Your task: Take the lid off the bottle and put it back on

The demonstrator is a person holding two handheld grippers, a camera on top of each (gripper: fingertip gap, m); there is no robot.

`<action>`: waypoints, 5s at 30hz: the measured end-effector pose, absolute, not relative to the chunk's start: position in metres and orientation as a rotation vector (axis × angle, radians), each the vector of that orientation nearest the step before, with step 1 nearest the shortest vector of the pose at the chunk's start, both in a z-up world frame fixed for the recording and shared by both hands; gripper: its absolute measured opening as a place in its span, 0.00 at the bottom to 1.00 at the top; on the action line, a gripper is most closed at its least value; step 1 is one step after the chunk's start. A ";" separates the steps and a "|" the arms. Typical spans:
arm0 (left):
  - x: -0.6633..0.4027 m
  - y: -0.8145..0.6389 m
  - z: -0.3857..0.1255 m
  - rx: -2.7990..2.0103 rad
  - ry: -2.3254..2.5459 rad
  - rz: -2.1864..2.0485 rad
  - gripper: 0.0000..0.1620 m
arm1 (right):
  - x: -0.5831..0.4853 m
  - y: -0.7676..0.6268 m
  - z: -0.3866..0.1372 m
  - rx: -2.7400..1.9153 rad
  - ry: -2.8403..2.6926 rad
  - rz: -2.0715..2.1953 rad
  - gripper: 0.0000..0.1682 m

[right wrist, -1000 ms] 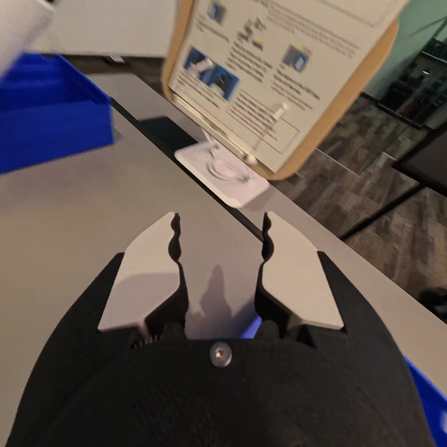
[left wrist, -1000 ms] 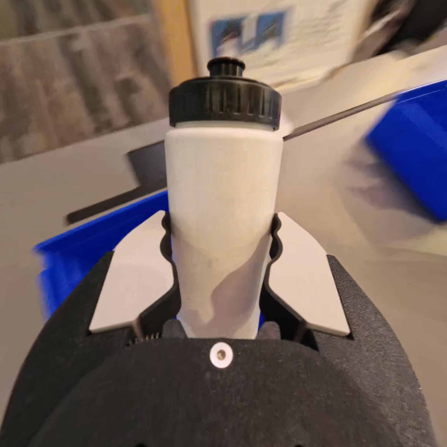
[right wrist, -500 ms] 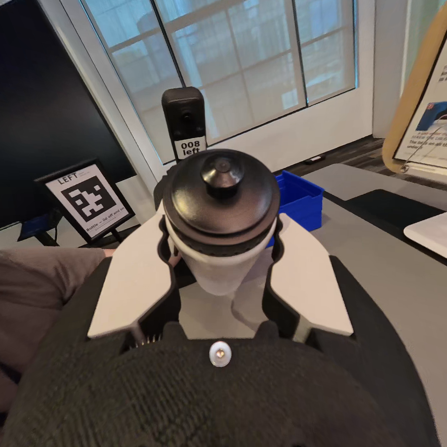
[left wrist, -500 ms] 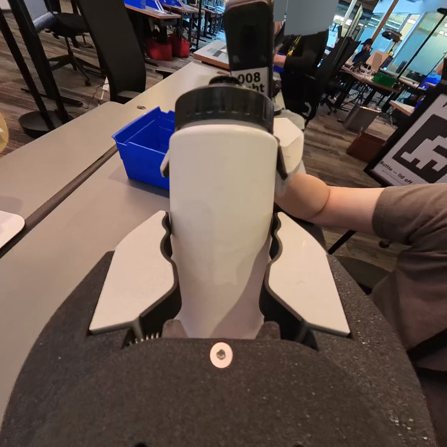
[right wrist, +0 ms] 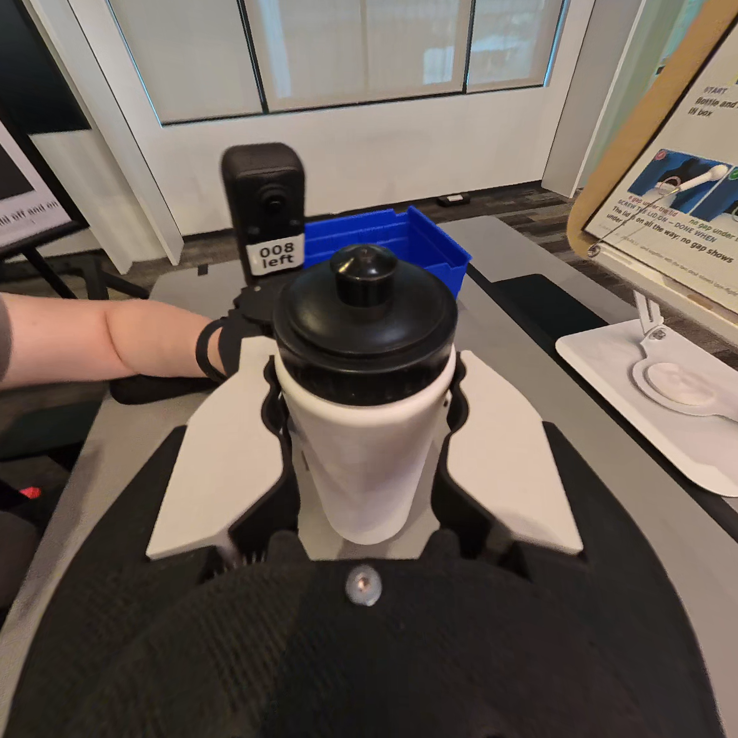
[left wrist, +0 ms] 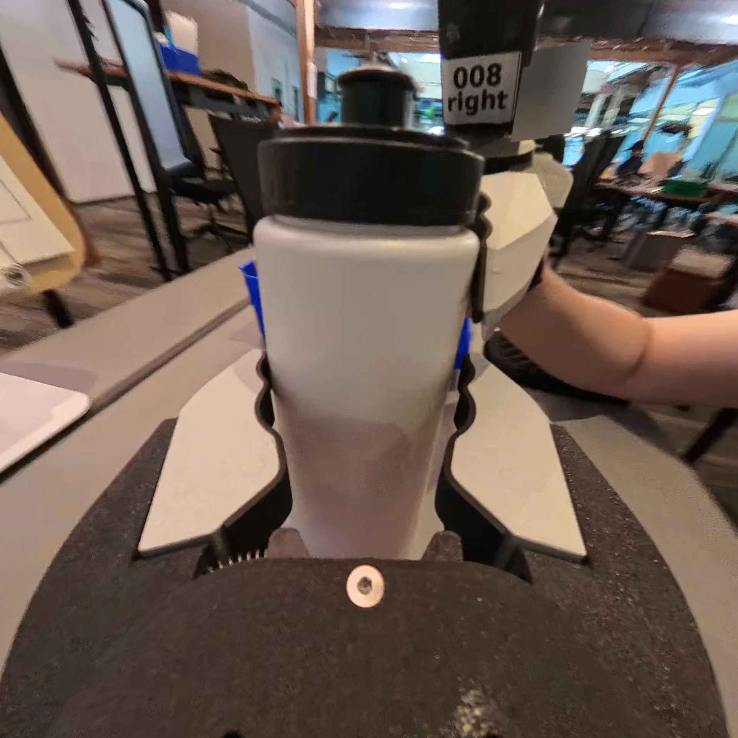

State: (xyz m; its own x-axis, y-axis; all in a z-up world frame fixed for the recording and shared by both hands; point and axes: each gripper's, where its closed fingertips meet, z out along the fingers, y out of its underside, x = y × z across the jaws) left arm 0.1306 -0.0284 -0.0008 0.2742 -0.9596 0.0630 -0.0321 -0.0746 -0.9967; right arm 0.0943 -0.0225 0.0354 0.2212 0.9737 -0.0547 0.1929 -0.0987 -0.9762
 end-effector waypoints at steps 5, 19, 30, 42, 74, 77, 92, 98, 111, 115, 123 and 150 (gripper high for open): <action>0.130 -0.023 -0.007 -1.404 1.009 -0.884 0.57 | 0.088 -0.022 0.019 -1.543 -1.203 0.952 0.50; 0.133 -0.028 -0.016 -1.431 1.043 -0.989 0.53 | 0.101 -0.022 0.037 -1.526 -1.154 1.063 0.49; 0.137 -0.030 -0.018 -1.465 1.031 -1.000 0.54 | 0.104 -0.031 0.033 -1.562 -1.244 1.044 0.42; 0.139 -0.027 -0.019 -1.513 0.977 -0.924 0.54 | 0.098 -0.025 0.030 -1.744 -1.084 0.759 0.47; 0.144 -0.029 -0.022 -1.537 1.026 -0.863 0.53 | 0.104 -0.031 0.029 -1.655 -1.249 0.823 0.46; 0.148 -0.038 -0.022 -1.503 1.103 -0.921 0.53 | 0.106 -0.041 0.029 -1.584 -1.347 0.909 0.46; 0.157 -0.056 -0.021 -1.461 1.176 -1.010 0.53 | 0.120 -0.049 0.051 -1.393 -1.362 1.036 0.57; 0.141 -0.023 -0.021 -1.578 0.926 -0.805 0.53 | 0.118 -0.024 0.060 -1.638 -1.051 0.785 0.56; 0.165 -0.087 -0.022 -1.387 1.344 -1.060 0.53 | 0.128 -0.094 0.032 -1.355 -1.711 0.983 0.44; 0.173 -0.130 -0.022 -1.274 1.509 -1.224 0.53 | 0.134 -0.129 0.034 -1.156 -1.831 1.295 0.43; 0.159 -0.054 -0.022 -1.546 1.091 -0.954 0.53 | 0.120 -0.052 0.052 -1.470 -1.371 0.932 0.54; 0.169 -0.078 -0.023 -1.488 1.217 -0.993 0.53 | 0.123 -0.083 0.050 -1.313 -1.548 1.123 0.55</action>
State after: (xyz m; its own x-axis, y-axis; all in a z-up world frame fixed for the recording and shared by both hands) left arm 0.1694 -0.0780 -0.0227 0.1789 -0.9835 0.0252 -0.2224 -0.0654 -0.9728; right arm 0.1235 -0.0831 0.0498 -0.1426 0.9894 0.0284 0.2803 0.0679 -0.9575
